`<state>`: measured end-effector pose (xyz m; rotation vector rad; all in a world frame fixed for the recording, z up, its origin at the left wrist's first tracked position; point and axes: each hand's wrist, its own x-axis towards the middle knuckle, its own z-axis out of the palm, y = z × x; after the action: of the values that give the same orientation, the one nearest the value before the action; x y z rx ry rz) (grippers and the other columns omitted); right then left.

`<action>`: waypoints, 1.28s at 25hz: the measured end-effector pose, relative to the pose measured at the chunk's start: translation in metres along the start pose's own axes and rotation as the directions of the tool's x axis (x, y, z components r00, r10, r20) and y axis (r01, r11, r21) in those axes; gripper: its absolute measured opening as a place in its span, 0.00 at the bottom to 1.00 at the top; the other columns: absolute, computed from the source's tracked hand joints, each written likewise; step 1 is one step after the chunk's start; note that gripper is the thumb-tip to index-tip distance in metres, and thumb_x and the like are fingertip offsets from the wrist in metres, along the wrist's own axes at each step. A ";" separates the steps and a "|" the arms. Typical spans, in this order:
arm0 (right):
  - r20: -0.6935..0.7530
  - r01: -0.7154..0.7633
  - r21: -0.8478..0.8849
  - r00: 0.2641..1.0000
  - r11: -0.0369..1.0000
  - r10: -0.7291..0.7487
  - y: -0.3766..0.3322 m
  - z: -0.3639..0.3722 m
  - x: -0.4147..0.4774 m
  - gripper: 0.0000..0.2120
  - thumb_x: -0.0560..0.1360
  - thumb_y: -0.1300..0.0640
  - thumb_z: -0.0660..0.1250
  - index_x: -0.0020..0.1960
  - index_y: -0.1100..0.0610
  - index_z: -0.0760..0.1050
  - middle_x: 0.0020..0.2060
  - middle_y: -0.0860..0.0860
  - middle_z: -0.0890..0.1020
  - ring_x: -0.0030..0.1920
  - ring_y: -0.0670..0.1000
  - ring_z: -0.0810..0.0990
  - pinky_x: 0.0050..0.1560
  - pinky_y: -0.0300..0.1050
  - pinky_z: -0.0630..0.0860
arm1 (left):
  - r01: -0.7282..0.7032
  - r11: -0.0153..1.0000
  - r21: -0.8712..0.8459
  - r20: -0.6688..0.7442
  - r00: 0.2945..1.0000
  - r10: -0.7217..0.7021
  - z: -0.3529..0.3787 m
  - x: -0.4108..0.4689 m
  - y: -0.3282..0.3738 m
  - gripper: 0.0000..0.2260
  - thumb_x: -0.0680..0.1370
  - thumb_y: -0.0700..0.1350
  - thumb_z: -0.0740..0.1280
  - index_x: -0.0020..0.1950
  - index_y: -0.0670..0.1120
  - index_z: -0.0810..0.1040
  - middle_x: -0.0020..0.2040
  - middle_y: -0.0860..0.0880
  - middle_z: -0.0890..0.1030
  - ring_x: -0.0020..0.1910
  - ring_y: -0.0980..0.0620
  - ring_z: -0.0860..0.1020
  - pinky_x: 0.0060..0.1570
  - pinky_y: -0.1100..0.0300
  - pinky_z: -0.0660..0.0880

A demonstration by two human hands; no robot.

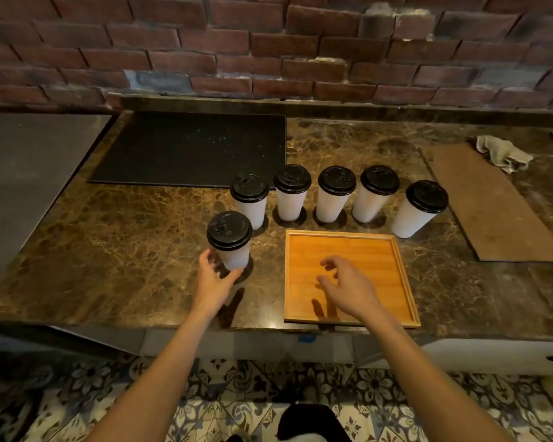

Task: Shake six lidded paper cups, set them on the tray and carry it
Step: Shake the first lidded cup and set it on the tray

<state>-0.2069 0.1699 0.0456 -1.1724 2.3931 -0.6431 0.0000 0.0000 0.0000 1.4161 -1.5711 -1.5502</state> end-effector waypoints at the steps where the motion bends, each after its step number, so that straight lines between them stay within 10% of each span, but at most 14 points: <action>1: 0.021 0.004 -0.051 1.000 0.999 -0.003 0.000 0.003 0.010 0.18 0.78 0.48 0.65 0.67 0.49 0.70 0.62 0.47 0.75 0.61 0.48 0.74 0.54 0.42 0.73 | -0.003 1.000 0.009 -0.021 1.000 0.004 0.008 0.004 0.000 0.38 0.72 0.43 0.74 0.75 0.47 0.56 0.70 0.46 0.68 0.69 0.48 0.68 0.66 0.51 0.67; 7: 0.161 0.120 -0.152 0.982 0.981 -0.095 -0.003 0.016 0.054 0.26 0.78 0.46 0.65 0.73 0.53 0.64 0.69 0.51 0.70 0.68 0.51 0.69 0.63 0.47 0.71 | -0.121 0.992 -0.033 -0.118 0.986 0.116 0.034 0.025 0.002 0.27 0.65 0.38 0.79 0.58 0.57 0.74 0.53 0.61 0.78 0.54 0.63 0.75 0.56 0.67 0.69; 14: 0.173 0.152 -0.274 0.979 0.949 -0.107 -0.007 0.027 0.076 0.30 0.80 0.43 0.60 0.76 0.55 0.58 0.76 0.54 0.61 0.76 0.55 0.58 0.74 0.52 0.59 | -0.108 0.992 -0.059 -0.139 0.985 0.098 0.035 0.030 0.004 0.31 0.64 0.35 0.79 0.65 0.43 0.73 0.59 0.51 0.79 0.58 0.57 0.76 0.58 0.69 0.70; 19: 0.247 0.119 -0.396 0.969 0.910 -0.019 0.003 0.043 0.070 0.32 0.80 0.40 0.54 0.79 0.54 0.51 0.79 0.54 0.50 0.79 0.56 0.49 0.76 0.53 0.51 | -0.232 0.967 -0.105 -0.097 0.970 0.222 0.028 0.015 0.045 0.29 0.62 0.36 0.80 0.57 0.53 0.73 0.51 0.62 0.78 0.51 0.68 0.77 0.46 0.80 0.69; 24: 0.226 0.094 -0.415 0.974 0.905 0.003 0.000 0.050 0.072 0.32 0.80 0.40 0.52 0.79 0.53 0.51 0.80 0.54 0.50 0.79 0.57 0.48 0.76 0.54 0.50 | -0.455 0.835 -0.309 0.079 0.863 0.499 0.030 -0.016 0.120 0.31 0.60 0.45 0.78 0.62 0.47 0.74 0.56 0.54 0.82 0.58 0.55 0.79 0.56 0.60 0.76; 32: 0.223 0.046 -0.289 0.975 0.956 0.020 -0.011 0.035 0.062 0.28 0.80 0.42 0.57 0.77 0.50 0.57 0.76 0.52 0.60 0.77 0.54 0.55 0.77 0.51 0.53 | -0.264 0.808 -0.527 0.494 0.679 0.543 0.037 -0.053 0.183 0.26 0.65 0.37 0.73 0.61 0.52 0.76 0.53 0.51 0.82 0.52 0.52 0.81 0.47 0.60 0.79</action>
<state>-0.2165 0.1057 0.0143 -1.3021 2.3393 -0.1483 -0.0728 0.0255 0.1781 0.2444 -1.6067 -2.0041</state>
